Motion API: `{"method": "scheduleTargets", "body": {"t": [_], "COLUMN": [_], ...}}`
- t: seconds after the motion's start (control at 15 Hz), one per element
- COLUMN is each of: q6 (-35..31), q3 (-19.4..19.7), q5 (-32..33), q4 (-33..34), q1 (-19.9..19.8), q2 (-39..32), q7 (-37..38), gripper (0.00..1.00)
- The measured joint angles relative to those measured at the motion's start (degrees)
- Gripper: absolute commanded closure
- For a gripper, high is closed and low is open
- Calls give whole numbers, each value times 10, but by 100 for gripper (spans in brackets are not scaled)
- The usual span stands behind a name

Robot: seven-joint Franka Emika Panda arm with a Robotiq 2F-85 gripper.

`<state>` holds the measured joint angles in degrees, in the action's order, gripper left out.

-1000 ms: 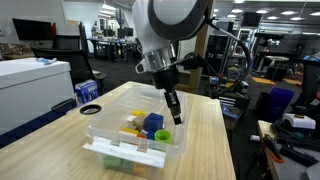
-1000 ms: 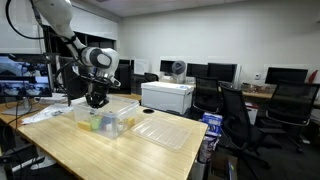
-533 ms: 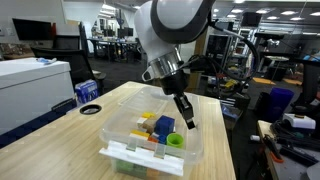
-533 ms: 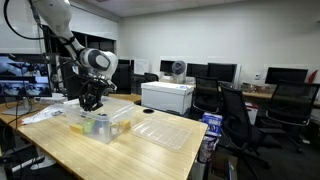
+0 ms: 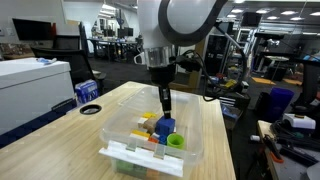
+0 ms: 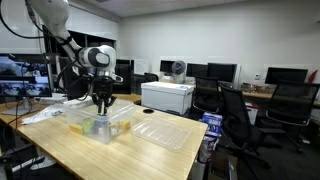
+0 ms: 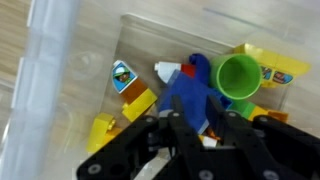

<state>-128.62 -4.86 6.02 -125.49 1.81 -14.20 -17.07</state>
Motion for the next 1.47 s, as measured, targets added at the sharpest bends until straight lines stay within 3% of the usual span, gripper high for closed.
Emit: {"method": "scheduleTargets", "body": {"t": [0.33,0.6,0.8,1.27,1.4,1.47], "q6": [-107,-121,-118,-87,-86,-87], "q3": [32,80,84,69,73,76], "q5": [88,148,153,77,77,77], "q4": [-21,-25,-25,-26,-28,-31], "q1": [20,77,98,96,90,85], "q2": [-4,-16,-26,-43,-45,-47], "q7": [187,369,466,479,479,478], "gripper": [0,0,0,0,30,36]}}
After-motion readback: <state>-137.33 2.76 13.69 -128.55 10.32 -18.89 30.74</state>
